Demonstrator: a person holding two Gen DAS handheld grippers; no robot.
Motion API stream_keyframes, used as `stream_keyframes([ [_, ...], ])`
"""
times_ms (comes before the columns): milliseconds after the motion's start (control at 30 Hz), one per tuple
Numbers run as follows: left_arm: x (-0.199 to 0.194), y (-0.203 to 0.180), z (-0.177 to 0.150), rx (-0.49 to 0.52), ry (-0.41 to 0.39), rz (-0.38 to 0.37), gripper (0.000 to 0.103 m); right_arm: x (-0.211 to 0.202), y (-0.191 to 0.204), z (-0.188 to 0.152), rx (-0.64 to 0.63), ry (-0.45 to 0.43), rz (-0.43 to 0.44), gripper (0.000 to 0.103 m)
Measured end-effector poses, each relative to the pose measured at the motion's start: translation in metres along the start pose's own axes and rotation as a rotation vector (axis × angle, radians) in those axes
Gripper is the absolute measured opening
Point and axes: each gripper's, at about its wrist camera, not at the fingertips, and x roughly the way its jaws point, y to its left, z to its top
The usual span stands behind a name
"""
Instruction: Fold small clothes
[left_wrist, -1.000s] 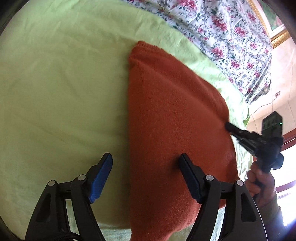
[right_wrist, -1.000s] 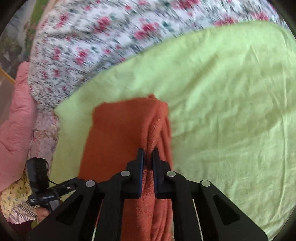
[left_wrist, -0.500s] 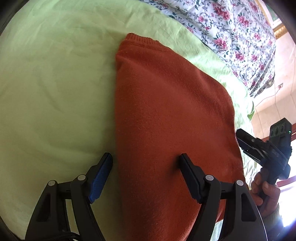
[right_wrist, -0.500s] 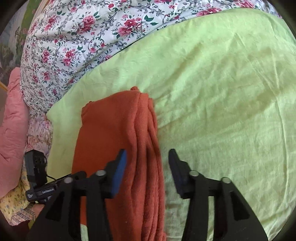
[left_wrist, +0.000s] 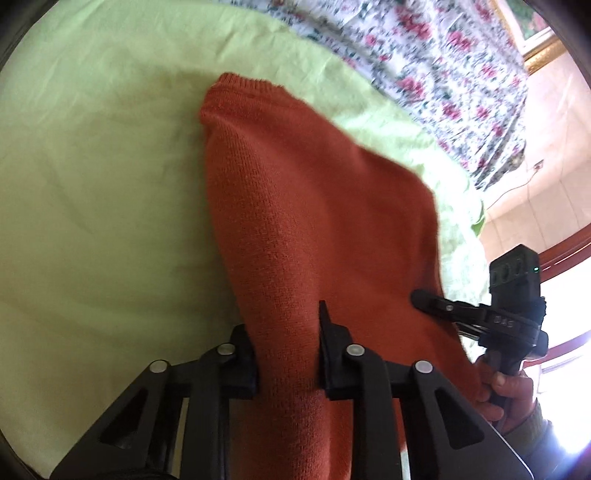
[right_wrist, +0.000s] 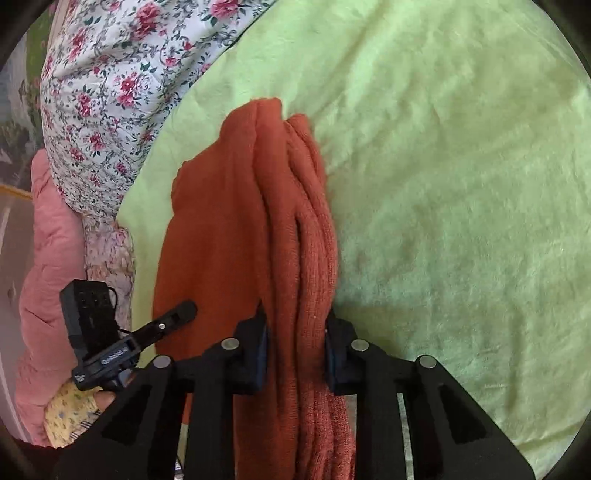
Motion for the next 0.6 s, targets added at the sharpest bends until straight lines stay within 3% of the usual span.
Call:
stream_keyframes([
  [133,-0.036,-0.004,-0.007,0.007,-0.054,-0.036,0.020,-0.011,0.022,-0.006,-0.015,-0.037,0.033,0.021],
  [233,-0.075,0.006,-0.018,0.002,-0.098,-0.027,0.020,-0.006,0.046,-0.011,-0.053,-0.017,0.074,0.020],
  [433,-0.155,0.066,-0.052,-0.079,-0.168,0.052,0.020,0.046,0.112,-0.027,-0.140,0.078,0.201,0.020],
  [600,-0.191,0.117,-0.085,-0.175,-0.192,0.113,0.020,0.097,0.155,-0.043,-0.204,0.180,0.249,0.020],
])
